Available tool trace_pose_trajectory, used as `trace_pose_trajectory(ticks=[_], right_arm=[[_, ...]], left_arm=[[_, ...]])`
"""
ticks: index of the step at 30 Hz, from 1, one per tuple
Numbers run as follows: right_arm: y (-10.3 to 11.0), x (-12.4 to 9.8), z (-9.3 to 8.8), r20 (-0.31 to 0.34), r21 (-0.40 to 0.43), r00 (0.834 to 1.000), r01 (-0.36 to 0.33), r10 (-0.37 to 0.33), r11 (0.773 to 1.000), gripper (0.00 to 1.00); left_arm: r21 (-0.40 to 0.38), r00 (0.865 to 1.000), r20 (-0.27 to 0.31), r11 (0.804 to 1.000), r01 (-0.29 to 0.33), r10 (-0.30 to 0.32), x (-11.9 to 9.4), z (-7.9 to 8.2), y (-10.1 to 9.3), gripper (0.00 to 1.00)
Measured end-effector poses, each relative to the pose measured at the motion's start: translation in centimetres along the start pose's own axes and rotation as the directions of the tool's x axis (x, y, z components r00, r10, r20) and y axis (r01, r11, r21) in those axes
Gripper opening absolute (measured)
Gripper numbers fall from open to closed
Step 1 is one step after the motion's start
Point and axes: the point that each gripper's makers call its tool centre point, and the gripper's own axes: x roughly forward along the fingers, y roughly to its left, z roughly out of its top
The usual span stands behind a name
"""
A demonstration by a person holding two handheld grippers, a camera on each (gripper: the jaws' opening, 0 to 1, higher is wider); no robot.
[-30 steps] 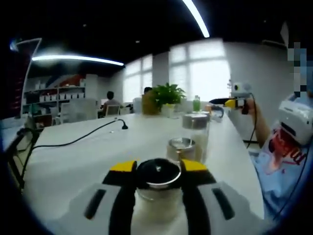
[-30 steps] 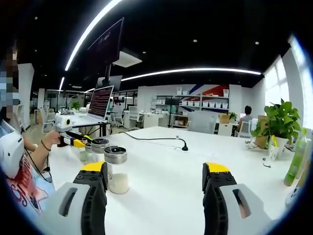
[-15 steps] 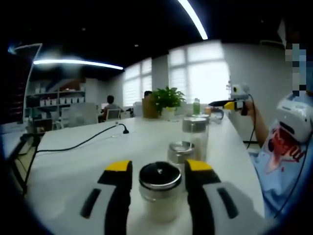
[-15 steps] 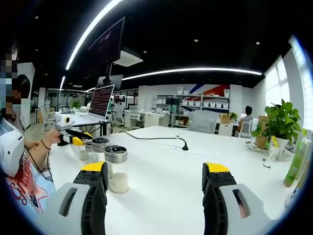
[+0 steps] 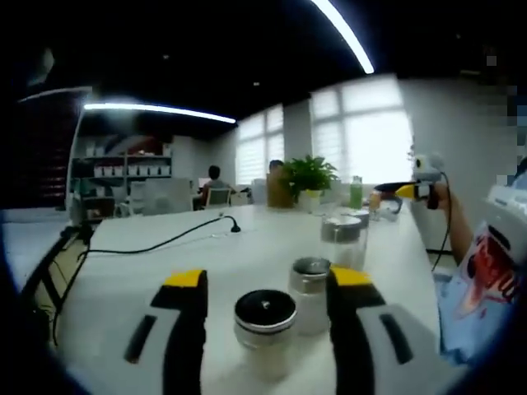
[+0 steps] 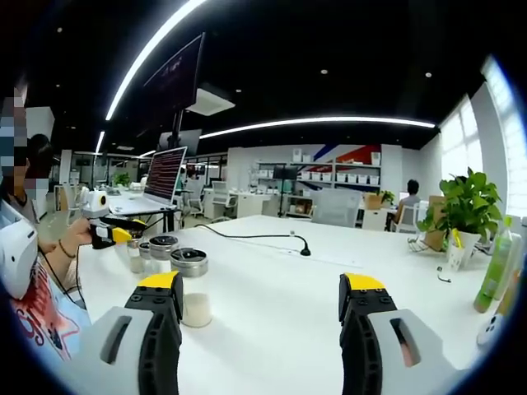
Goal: Rotate the seasoning bottle until the label or dispensing opening points toward the visible target arrow and the bottle remains upright within the marked orientation range
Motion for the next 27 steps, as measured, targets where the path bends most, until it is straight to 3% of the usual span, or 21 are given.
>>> trace_pose_trajectory(ticks=[2, 4, 7, 9, 12, 15, 21, 24, 27], right_arm=[[-0.1, 0.0, 0.0, 0.001, -0.002, 1.0, 0.002, -0.002, 1.0, 0.8], [-0.1, 0.0, 0.0, 0.001, -0.002, 1.0, 0.003, -0.003, 1.0, 0.8], [-0.1, 0.1, 0.0, 0.002, 0.0, 1.0, 0.007, -0.007, 1.0, 0.8], [-0.1, 0.1, -0.1, 0.001, -0.002, 1.0, 0.01, -0.01, 1.0, 0.8], [-0.1, 0.0, 0.0, 0.005, -0.006, 1.0, 0.012, -0.012, 1.0, 0.8], [0.0, -0.1, 0.1, 0.008, -0.009, 1.0, 0.013, -0.013, 1.0, 0.8], [-0.3, 0.0, -0.2, 0.0, 0.001, 1.0, 0.017, -0.017, 1.0, 0.8], [-0.1, -0.1, 0.0, 0.004, -0.006, 1.0, 0.017, -0.017, 1.0, 0.8], [0.0, -0.1, 0.0, 0.006, -0.009, 1.0, 0.013, -0.013, 1.0, 0.8]], left_arm=[[-0.059, 1.0, 0.023, 0.998, -0.02, 0.022, -0.1, 0.4, -0.2, 0.63], [-0.067, 0.998, 0.037, 0.997, -0.045, 0.048, -0.2, 0.5, -0.2, 0.65], [-0.031, 0.989, 0.044, 0.99, -0.14, 0.141, -0.7, -0.1, 0.1, 0.64], [-0.07, 0.98, 0.064, 0.981, -0.182, 0.186, -0.9, -0.6, -0.1, 0.64], [-0.068, 0.979, 0.052, 0.979, -0.193, 0.197, -0.6, -1.1, -0.3, 0.61], [-0.039, 0.955, 0.07, 0.957, -0.286, 0.288, -1.0, -1.0, 0.5, 0.58], [-0.052, 0.914, 0.083, 0.918, -0.394, 0.397, -1.7, -1.5, 1.5, 0.57], [-0.06, 0.907, 0.087, 0.911, -0.408, 0.412, -1.5, -1.9, 1.3, 0.56], [-0.058, 0.909, 0.103, 0.915, -0.399, 0.403, -1.2, -1.9, 0.9, 0.52]])
